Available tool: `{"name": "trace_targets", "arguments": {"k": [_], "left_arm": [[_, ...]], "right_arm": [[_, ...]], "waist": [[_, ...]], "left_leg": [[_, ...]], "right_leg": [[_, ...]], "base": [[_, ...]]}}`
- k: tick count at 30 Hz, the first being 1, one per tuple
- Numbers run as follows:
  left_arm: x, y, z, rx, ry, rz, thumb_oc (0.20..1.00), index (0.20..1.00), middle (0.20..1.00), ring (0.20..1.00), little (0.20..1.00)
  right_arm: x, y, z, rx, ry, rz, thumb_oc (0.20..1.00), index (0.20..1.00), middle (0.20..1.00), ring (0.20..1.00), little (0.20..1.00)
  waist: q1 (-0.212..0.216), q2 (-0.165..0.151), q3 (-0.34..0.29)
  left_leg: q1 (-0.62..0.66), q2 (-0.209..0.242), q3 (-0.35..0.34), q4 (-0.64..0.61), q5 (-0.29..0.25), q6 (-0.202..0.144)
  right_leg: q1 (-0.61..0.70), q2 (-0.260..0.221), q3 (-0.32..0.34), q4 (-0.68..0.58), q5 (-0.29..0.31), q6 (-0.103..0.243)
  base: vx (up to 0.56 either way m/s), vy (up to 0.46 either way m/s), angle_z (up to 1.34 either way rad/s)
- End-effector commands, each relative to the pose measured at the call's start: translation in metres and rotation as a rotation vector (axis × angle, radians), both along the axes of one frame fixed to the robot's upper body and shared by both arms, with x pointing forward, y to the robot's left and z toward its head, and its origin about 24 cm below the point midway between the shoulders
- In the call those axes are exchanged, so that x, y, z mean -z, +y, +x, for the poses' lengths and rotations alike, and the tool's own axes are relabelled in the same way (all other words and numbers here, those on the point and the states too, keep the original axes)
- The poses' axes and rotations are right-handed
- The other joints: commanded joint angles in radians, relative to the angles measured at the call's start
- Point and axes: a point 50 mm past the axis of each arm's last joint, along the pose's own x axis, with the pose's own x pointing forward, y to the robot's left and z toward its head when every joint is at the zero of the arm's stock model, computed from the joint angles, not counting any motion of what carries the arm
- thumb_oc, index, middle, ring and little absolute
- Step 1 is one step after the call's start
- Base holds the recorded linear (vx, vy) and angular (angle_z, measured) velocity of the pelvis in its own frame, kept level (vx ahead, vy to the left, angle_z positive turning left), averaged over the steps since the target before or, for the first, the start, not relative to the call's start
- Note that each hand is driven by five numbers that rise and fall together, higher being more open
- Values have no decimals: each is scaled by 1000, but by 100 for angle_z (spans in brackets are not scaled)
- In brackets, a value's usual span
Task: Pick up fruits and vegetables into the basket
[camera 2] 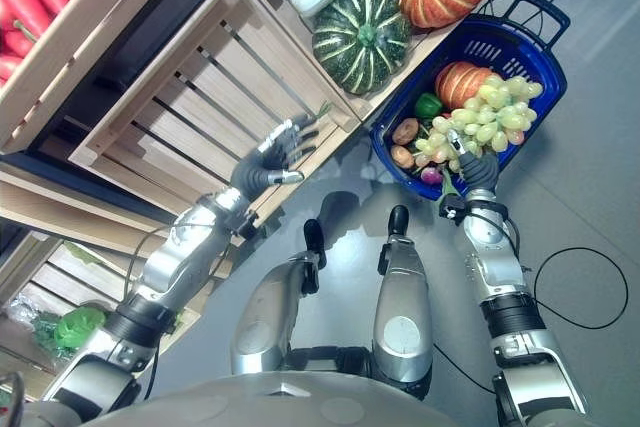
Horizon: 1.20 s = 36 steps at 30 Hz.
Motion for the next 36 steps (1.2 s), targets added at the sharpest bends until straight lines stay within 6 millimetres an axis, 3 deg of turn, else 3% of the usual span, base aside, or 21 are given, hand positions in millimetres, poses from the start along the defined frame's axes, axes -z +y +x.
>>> {"name": "trace_targets", "arguments": {"k": [1, 6, 7, 11, 18, 25, 33, 36], "left_arm": [[29, -12, -28, 162, 194, -95, 1000, 1000, 1000, 1000, 1000], [72, -5, -49, 195, 411, -106, 1000, 1000, 1000, 1000, 1000], [84, -3, -60, 212, 456, -106, 1000, 1000, 1000, 1000, 1000], [98, -4, -79, 264, 502, -154, 1000, 1000, 1000, 1000, 1000], [108, -7, -96, 320, 528, -133, 1000, 1000, 1000, 1000, 1000], [117, -7, -106, 305, 570, -156, 1000, 1000, 1000, 1000, 1000], [119, -10, -110, 296, 553, -153, 1000, 1000, 1000, 1000, 1000], [119, -8, -110, 296, 546, -136, 1000, 1000, 1000, 1000, 1000]], "right_arm": [[-42, -23, 11, 26, -173, 58, 200, 200, 200, 200, 200], [-65, -46, 23, 50, -177, 98, 200, 200, 200, 200, 200], [-68, -52, 25, 59, -159, 106, 200, 200, 200, 200, 200], [-91, -71, 32, 70, -141, 77, 200, 200, 200, 200, 200], [-123, -87, 43, 63, -154, 78, 200, 200, 200, 200, 200], [-141, -94, 51, 57, -154, 161, 200, 200, 200, 200, 200], [-142, -95, 57, 1, -144, 261, 200, 200, 200, 200, 200], [-131, -93, 59, -34, -111, 341, 200, 200, 200, 200, 200]], "waist": [[15, 38, -27], [33, 61, -27], [36, 67, -27], [47, 96, -27], [70, 127, -27], [93, 148, -27], [116, 170, -27], [128, 168, -27]], "left_leg": [[-86, 36, 15, 65, -5, 0], [-182, 34, 28, 68, 14, -1], [-187, 29, 26, 75, -5, -10], [-250, 28, 40, 68, 7, -11], [-376, 33, 41, 81, 18, -12], [-493, 38, 30, 87, 35, -14], [-583, 46, 19, 97, 46, -17], [-614, 48, 7, 95, 49, -17]], "right_leg": [[-53, 21, -17, 129, -88, 4], [-170, 15, -19, 176, -96, 5], [-185, 13, -7, 204, -128, 15], [-271, 8, 2, 238, -143, 13], [-404, 7, 11, 285, -156, 4], [-527, 7, 11, 325, -162, -7], [-621, -8, 16, 359, -164, -12], [-647, -4, 16, 361, -162, -13]], "base": [[-43, -70, 1], [-17, -53, 0], [89, -26, -2], [27, 8, -7], [-1, -58, -3], [-4, -76, 2], [-15, -41, 3], [-31, -93, 4]]}}
